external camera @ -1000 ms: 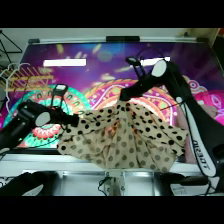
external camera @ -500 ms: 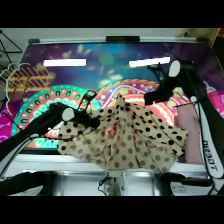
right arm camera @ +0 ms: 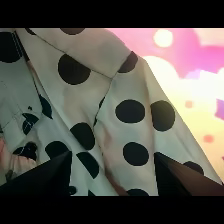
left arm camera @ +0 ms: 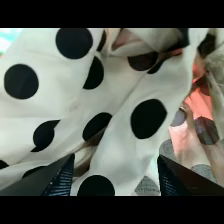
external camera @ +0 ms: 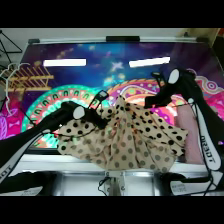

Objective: Fold the shirts.

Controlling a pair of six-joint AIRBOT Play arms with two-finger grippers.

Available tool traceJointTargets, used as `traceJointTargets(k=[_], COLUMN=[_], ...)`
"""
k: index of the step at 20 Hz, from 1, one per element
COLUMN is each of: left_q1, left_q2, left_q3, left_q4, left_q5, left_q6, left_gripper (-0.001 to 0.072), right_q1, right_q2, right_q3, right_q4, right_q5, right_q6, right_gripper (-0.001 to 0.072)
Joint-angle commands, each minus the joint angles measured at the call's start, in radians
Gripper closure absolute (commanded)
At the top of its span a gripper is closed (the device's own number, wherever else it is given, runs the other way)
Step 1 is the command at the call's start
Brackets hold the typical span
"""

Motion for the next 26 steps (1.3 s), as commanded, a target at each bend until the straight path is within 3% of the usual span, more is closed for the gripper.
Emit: traceJointTargets(k=[1,8,9,13,14,15,16,19,22,26], left_q1=[-0.006,-0.006,-0.006,-0.005,-0.005,-0.005,-0.005,0.003,0.041,0.143], left_q2=[-0.014,-0.089,-0.089,-0.099,-0.099,-0.099,-0.098,-0.086,-0.039,0.035], left_q3=[0.027,0.028,0.028,0.029,0.029,0.03,0.032,0.087,0.253,0.648], left_q4=[-0.005,-0.01,-0.01,-0.009,-0.009,-0.009,-0.009,0.03,0.184,0.413], left_q5=[-0.03,0.006,0.02,0.034,0.037,0.04,0.041,-0.006,-0.138,-0.301], left_q6=[0.085,0.055,0.056,0.056,0.055,0.038,0.032,0.009,0.002,-0.143], left_gripper=[0.0091,0.0121,0.0259,0.06,0.0661,0.0661,0.0661,0.0663,0.0663,0.0663], right_q1=[-0.003,0.027,0.043,0.098,0.105,0.106,0.106,0.105,0.105,0.105], right_q2=[-0.05,-0.158,-0.171,-0.193,-0.193,-0.193,-0.193,-0.166,-0.06,0.122], right_q3=[-0.005,-0.005,-0.005,-0.005,-0.005,-0.005,-0.005,-0.003,0.063,0.322], right_q4=[0.048,0.086,0.085,0.051,0.059,0.061,0.067,0.05,-0.085,-0.309], right_q5=[-0.027,-0.094,-0.113,-0.199,-0.198,-0.193,-0.181,-0.136,-0.138,-0.263], right_q6=[0.0,-0.008,-0.009,0.013,0.013,0.014,0.017,0.002,-0.029,0.006], right_gripper=[0.0079,0.0079,0.0079,0.0103,0.0257,0.0495,0.0651,0.0659,0.0659,0.0659])
